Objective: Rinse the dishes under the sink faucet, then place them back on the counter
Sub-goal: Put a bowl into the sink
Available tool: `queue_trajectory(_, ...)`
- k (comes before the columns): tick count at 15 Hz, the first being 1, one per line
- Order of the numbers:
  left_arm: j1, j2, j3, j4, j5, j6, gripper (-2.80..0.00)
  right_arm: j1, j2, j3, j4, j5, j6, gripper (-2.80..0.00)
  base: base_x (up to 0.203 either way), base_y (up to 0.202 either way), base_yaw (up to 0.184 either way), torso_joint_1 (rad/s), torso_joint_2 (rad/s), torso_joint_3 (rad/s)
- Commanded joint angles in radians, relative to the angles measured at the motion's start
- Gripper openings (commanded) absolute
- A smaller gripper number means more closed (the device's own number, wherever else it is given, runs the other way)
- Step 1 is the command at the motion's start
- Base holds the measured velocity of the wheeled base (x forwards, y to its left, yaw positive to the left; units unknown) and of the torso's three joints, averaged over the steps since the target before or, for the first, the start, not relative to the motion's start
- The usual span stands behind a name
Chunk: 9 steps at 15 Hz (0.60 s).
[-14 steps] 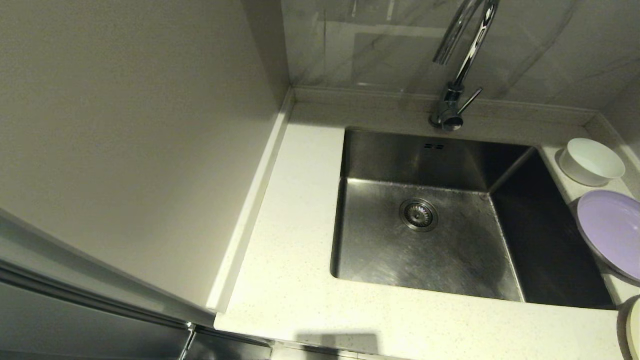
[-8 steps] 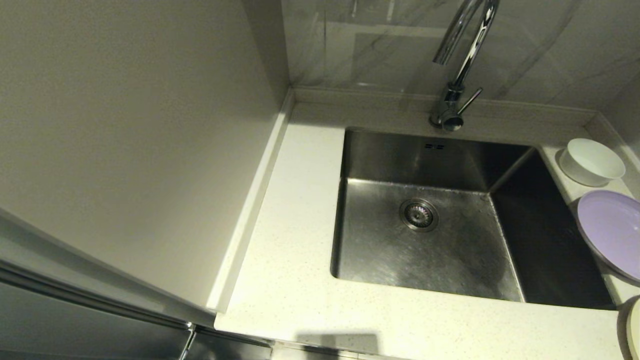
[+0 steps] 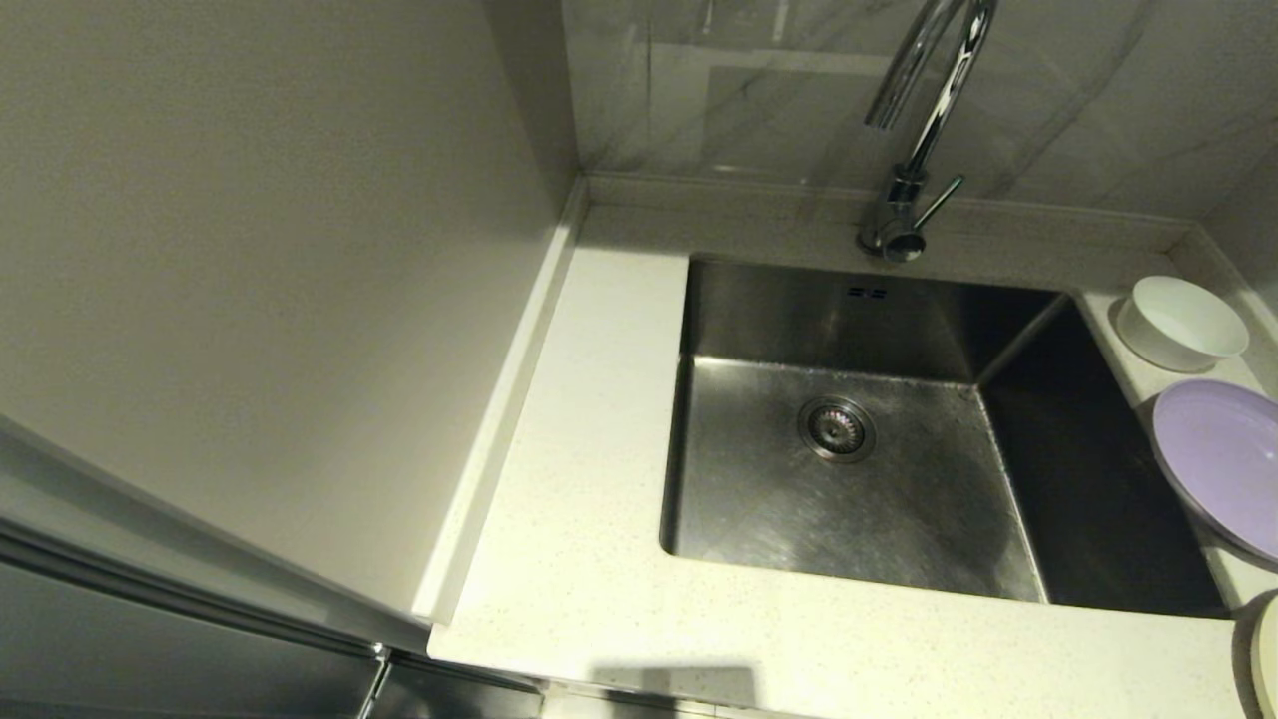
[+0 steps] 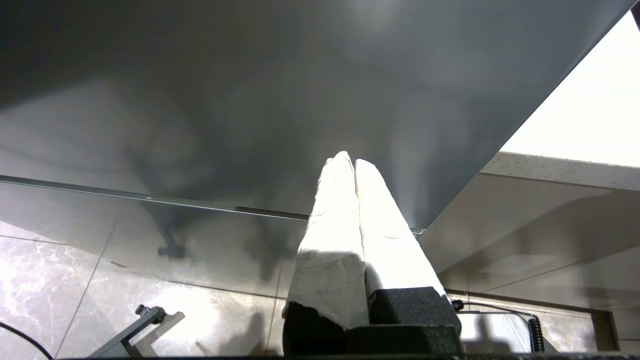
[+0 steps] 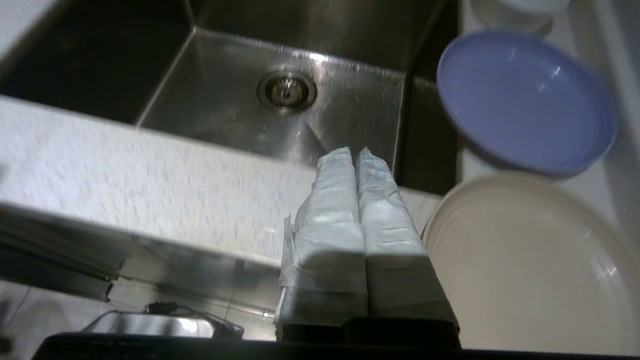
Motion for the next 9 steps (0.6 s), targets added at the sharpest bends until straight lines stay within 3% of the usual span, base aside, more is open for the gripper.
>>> queue_trajectory(1, 0.0, -0.002, 0.0, 0.0, 0.001, -0.001, -2.8, -0.003, 0.218, -0.231, 0.079, 0.0, -0.004, -2.8, 0.0, 0.0, 0.0, 0.0, 0.0, 0.0)
queue_trajectory(3, 0.0, -0.002, 0.0, 0.0, 0.001, -0.001, -2.8, -0.006, 0.374, -0.509, 0.263, -0.001, -0.025, -2.8, 0.0, 0.0, 0.0, 0.0, 0.0, 0.0)
queue_trajectory(6, 0.0, -0.002, 0.0, 0.0, 0.001, -0.001, -2.8, -0.022, 0.601, -0.96, 0.682, -0.02, -0.103, -2.8, 0.0, 0.0, 0.0, 0.0, 0.0, 0.0)
queue_trajectory(9, 0.0, -0.002, 0.0, 0.0, 0.001, -0.001, -2.8, -0.058, 0.84, -1.266, 1.045, -0.16, -0.269, -2.8, 0.0, 0.0, 0.0, 0.0, 0.0, 0.0)
